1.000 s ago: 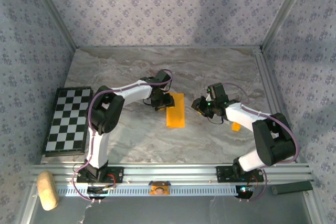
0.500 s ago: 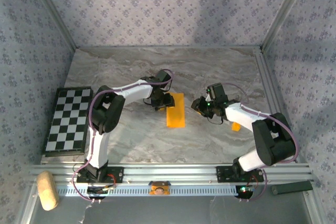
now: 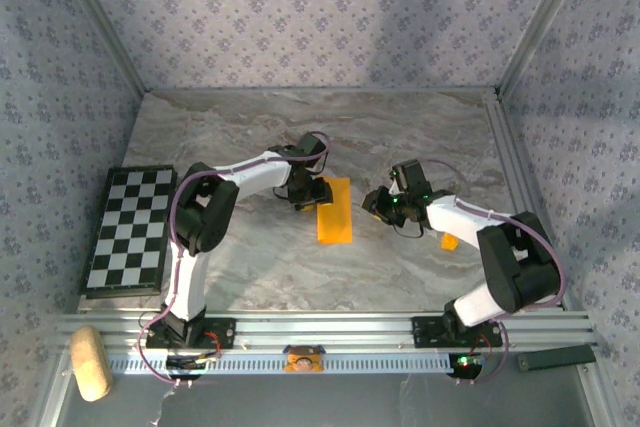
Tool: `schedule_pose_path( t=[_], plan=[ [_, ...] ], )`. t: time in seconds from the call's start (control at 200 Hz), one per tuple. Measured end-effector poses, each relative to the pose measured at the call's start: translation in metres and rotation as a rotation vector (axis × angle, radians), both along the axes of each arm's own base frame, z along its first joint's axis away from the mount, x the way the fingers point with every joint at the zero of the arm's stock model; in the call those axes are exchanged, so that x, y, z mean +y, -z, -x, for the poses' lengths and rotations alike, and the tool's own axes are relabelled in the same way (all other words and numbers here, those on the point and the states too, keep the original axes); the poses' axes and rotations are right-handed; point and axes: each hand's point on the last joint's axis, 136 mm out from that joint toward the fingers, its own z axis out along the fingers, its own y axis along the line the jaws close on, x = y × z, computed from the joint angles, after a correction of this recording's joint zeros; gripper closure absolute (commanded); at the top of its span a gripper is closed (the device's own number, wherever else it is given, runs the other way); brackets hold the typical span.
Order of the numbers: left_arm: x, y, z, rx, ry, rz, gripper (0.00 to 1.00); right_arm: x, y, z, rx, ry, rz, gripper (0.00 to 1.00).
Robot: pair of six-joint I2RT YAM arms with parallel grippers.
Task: Fold a paper plane with a square sheet of paper (pick it up from the middle)
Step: Hold the square sheet of paper at the center of the table.
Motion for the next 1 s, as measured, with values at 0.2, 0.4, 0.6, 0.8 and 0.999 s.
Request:
schedule_pose_path(
  t=[0.2,0.4,0.6,0.8,0.999],
  plan=[
    [0.0,0.0,0.0,-0.001,0.006,-0.002,0.51,0.013,0.002,0.0,0.007,-0.053,-0.01,0.81],
    [0.0,0.0,0.0,-0.001,0.007,-0.003,0.51,0.031,0.007,-0.005,0.022,-0.119,-0.024,0.95],
    [0.0,0.0,0.0,0.0,0.007,-0.003,0.51,0.044,0.008,-0.016,0.023,-0.154,-0.017,0.96],
    [0.0,0.0,0.0,-0.003,0.014,-0.004,0.5,0.044,0.004,-0.021,0.02,-0.156,-0.005,0.96],
    [0.0,0.001,0.0,-0.001,0.014,-0.004,0.51,0.053,0.007,-0.024,0.022,-0.188,-0.007,1.0]
  ],
)
